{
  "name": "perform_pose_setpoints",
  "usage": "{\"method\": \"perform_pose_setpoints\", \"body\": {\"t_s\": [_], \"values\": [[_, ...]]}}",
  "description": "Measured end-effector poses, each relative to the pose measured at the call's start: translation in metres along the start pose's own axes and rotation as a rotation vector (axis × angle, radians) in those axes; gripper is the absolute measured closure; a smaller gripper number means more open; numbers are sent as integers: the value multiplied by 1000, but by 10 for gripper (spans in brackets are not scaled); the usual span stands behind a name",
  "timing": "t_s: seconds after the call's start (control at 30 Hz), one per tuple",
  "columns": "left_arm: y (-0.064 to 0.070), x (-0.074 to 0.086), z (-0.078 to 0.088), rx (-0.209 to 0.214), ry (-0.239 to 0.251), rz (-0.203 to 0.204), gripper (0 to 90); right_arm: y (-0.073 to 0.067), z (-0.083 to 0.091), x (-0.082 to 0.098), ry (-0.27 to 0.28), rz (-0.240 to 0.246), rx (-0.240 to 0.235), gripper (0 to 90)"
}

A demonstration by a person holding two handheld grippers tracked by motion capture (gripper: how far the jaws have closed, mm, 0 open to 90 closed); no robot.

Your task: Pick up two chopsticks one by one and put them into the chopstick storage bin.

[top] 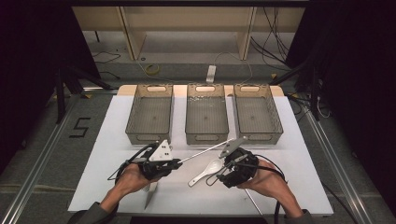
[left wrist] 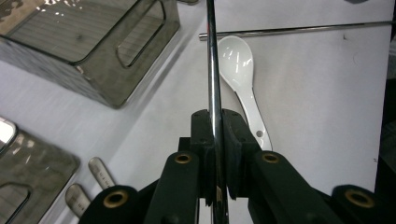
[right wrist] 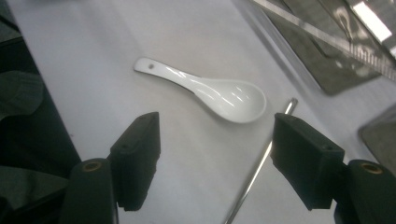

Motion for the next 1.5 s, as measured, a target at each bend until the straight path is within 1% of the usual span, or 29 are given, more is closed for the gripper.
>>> {"method": "perform_pose_setpoints", "body": {"t_s": [0.03, 0.1, 0.17, 0.23, 0.3, 0.33, 0.4, 0.43, 0.5, 0.67, 0.8, 0.9, 1.03, 1.07, 1.13, 1.3, 1.4, 1.5], "values": [[-3, 0, 1, -12, 2, 18, 833, 2, -1, 4, -5, -26, 6, 326], [-10, -1, 2, -40, 4, 43, 834, 8, -4, 12, -14, -53, 17, 319], [-19, -2, 3, -76, 8, 78, 834, 13, -6, 21, -20, -84, 21, 309], [-28, -2, 3, -115, 12, 105, 833, 17, -8, 31, -30, -120, 25, 301], [-38, -2, 5, -138, 20, 144, 833, 21, -11, 40, -39, -152, 28, 295], [-42, -2, 6, -145, 26, 169, 833, 22, -12, 44, -45, -164, 31, 292], [-52, -2, 9, -174, 31, 198, 833, 25, -13, 53, -54, -182, 33, 292], [-58, -2, 10, -187, 38, 217, 833, 25, -14, 56, -55, -194, 36, 292], [-69, -1, 13, -213, 40, 241, 833, 26, -15, 61, -52, -211, 44, 288], [-97, 3, 16, -270, 42, 302, 834, 26, -19, 70, -44, -227, 50, 285], [-120, 8, 15, -313, 44, 362, 834, 25, -21, 77, -57, -240, 44, 286], [-138, 12, 13, -351, 31, 397, 834, 23, -21, 80, -63, -241, 42, 286], [-158, 15, 8, -382, 23, 452, 834, 21, -22, 82, -58, -246, 38, 285], [-162, 16, 7, -388, 24, 465, 834, 21, -23, 82, -58, -247, 37, 285], [-170, 17, 4, -401, 14, 472, 834, 20, -23, 82, -59, -247, 35, 285], [-187, 23, -2, -423, -1, 515, 834, 19, -23, 83, -57, -248, 32, 283], [-194, 26, -6, -434, -14, 531, 834, 19, -23, 83, -56, -248, 29, 280], [-199, 31, -10, -449, -31, 535, 834, 18, -23, 83, -55, -249, 29, 279]]}}
Point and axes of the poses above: each handheld gripper's, and its own axes: z roughly backward along the jaws, x roughly out of its underside, y roughly to its right, the point moved 9 cm from there along -z, roughly forward along the jaws, and after that the axes turned 13 degrees about -x, right-handed, at the moved point
